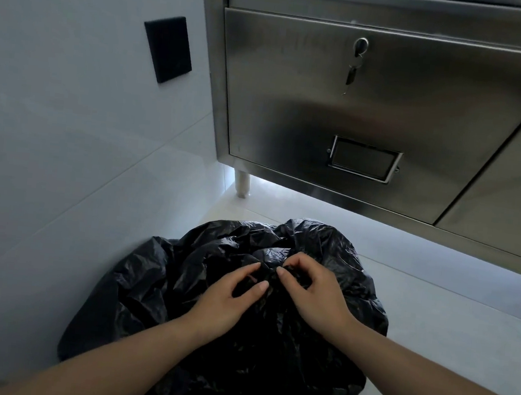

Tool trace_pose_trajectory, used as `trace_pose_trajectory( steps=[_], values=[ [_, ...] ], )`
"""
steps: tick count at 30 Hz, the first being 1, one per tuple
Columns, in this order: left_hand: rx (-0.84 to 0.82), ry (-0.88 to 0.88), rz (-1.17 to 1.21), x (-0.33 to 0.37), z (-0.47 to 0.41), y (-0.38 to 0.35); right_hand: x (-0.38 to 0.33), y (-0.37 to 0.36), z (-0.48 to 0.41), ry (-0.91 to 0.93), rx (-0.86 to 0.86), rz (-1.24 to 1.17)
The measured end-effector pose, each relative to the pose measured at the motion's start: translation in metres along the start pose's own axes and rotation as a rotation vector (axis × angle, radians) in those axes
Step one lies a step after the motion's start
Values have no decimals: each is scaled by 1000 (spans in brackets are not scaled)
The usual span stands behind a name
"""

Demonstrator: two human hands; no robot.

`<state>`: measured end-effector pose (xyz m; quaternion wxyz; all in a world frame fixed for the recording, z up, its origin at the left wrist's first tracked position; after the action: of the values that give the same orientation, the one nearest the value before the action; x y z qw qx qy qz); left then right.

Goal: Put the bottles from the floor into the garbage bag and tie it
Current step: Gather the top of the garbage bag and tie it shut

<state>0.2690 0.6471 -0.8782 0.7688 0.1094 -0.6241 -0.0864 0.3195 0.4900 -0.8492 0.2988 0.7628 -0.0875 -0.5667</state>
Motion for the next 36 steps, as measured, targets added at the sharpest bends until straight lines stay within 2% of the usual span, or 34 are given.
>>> trace_pose_trajectory(
  steps=[2,5,8,14,18,23,26,29,33,36],
  values=[
    [20,-35,-31,-2,0,-3,4,2,3,1,-7,8],
    [79,-62,-65,-4,1,-4,5,0,7,103,-49,129],
    [114,-66,-40,-6,1,-6,6,-10,12,185,-206,255],
    [226,113,122,-17,6,-1,17,-29,17,267,-389,476],
    [267,210,236,-24,18,4,14,-44,21,298,-435,317],
    [232,309,540,-32,40,15,6,-67,25,310,-451,193],
    [200,368,615,-41,56,21,-5,-82,32,335,-467,55],
    [143,407,590,-53,68,28,-13,-97,36,365,-506,18],
    [21,410,415,-37,71,46,-33,-95,29,380,-571,16],
    [46,384,364,-1,75,71,-53,-64,22,238,-574,18]
  ],
)
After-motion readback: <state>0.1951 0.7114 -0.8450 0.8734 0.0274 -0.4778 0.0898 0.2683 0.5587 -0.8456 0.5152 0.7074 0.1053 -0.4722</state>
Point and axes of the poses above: each hand's wrist, its own z-axis away from the middle knuckle, its own y-axis out of the back of the hand, x = y × z, the point moved 5 cm from there along -z, towards the middle knuckle, and after that the axes turned 8 degrees about z, right-handed, at the moved point
